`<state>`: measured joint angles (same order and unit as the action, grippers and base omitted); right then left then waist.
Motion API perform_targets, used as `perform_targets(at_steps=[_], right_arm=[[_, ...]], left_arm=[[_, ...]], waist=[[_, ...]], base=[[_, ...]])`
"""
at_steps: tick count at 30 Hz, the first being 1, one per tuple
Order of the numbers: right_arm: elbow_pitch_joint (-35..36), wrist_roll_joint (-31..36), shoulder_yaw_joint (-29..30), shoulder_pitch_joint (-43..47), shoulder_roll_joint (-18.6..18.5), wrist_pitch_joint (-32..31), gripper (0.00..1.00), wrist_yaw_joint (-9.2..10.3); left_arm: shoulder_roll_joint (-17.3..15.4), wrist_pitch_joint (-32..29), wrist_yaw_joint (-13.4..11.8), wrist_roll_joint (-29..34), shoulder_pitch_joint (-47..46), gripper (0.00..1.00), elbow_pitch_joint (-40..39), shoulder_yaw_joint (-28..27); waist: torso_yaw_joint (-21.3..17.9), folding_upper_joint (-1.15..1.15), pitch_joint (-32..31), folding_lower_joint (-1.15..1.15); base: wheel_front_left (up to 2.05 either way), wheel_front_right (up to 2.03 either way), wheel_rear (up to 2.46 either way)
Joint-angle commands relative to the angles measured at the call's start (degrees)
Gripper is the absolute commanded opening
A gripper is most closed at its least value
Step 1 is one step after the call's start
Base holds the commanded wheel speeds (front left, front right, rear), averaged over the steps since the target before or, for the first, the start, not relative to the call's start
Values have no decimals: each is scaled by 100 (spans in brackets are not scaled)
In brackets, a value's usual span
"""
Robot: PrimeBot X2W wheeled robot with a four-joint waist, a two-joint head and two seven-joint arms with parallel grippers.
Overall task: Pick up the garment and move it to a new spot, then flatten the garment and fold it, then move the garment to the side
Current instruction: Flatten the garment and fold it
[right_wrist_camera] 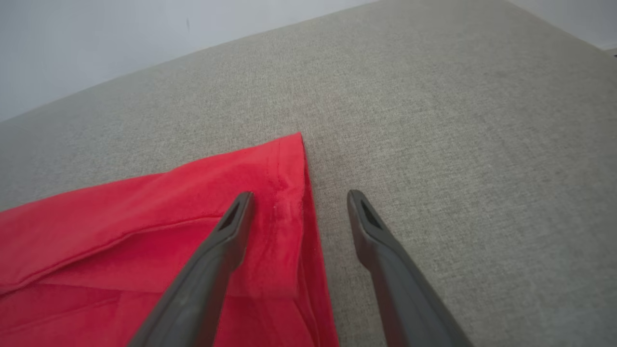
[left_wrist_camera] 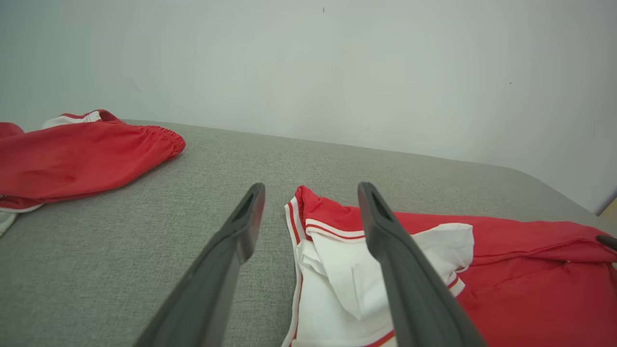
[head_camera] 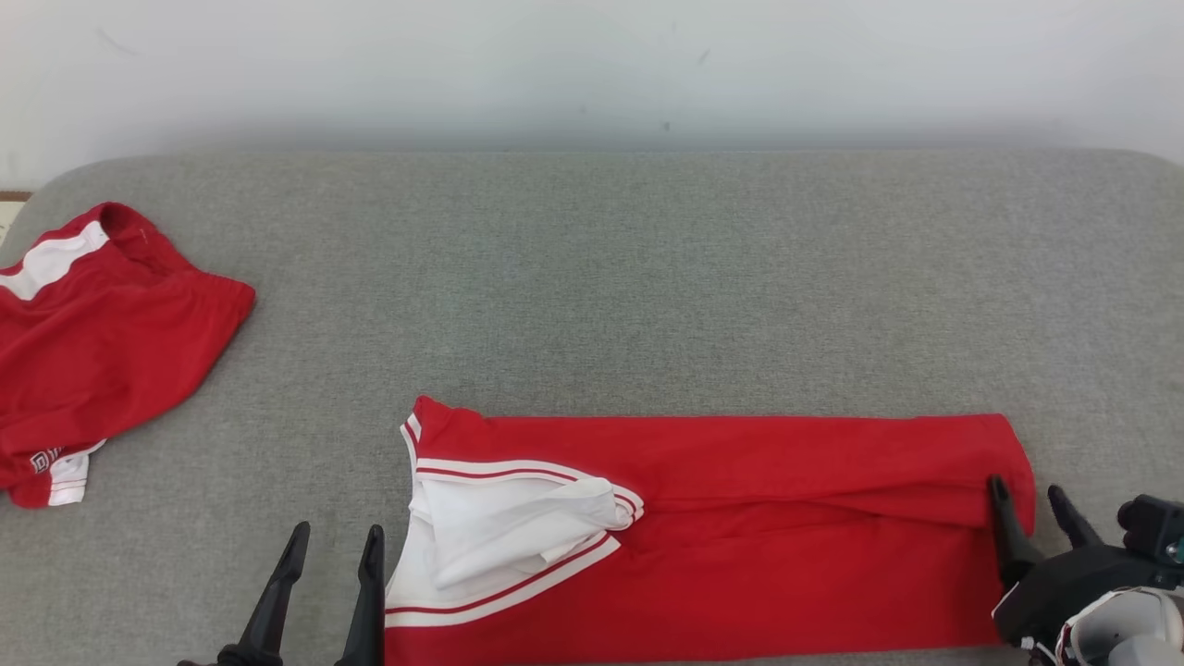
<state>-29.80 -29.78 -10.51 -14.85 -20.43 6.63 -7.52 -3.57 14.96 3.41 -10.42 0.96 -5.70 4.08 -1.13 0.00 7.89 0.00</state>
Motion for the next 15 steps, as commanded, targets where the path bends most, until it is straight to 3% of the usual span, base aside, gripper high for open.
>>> perform_targets(at_steps=[1, 7, 8, 9, 11, 12, 13, 15], right_arm=[[-96, 51, 23, -62, 47, -37, 100, 5], [-572, 180, 52, -146, 185, -260, 100, 5], [-601, 166, 21, -148, 202, -285, 80, 5], [-620, 131, -9, -142, 230, -314, 44, 5], [-650, 63, -63, -141, 252, -378, 15, 5], [-661, 35, -91, -138, 246, -404, 4, 5], [-675, 23, -111, -145, 240, -395, 0, 5], [-676, -40, -160, -214, 221, -399, 0, 5]], left_arm=[[6, 31, -9, 53, 57, 100, -20, -31], [56, 31, 15, 77, 49, 100, -88, -133], [57, 31, 15, 77, 46, 100, -96, -145], [61, 31, 16, 76, 44, 100, -100, -161], [63, 31, 13, 74, 38, 100, -100, -203], [64, 31, 13, 71, 32, 100, -99, -221], [65, 31, 15, 70, 25, 100, -95, -234], [68, 31, -20, 25, 5, 100, -92, -260]], waist=[[47, 0, -2, 0], [150, 0, 51, 0], [156, 0, 56, 0], [159, 0, 61, 0], [157, 0, 63, 0], [154, 0, 61, 0], [151, 0, 59, 0], [139, 0, 48, 0]], base=[[0, 0, 0], [0, 0, 0], [0, 0, 0], [0, 0, 0], [0, 0, 0], [0, 0, 0], [0, 0, 0], [0, 0, 0]])
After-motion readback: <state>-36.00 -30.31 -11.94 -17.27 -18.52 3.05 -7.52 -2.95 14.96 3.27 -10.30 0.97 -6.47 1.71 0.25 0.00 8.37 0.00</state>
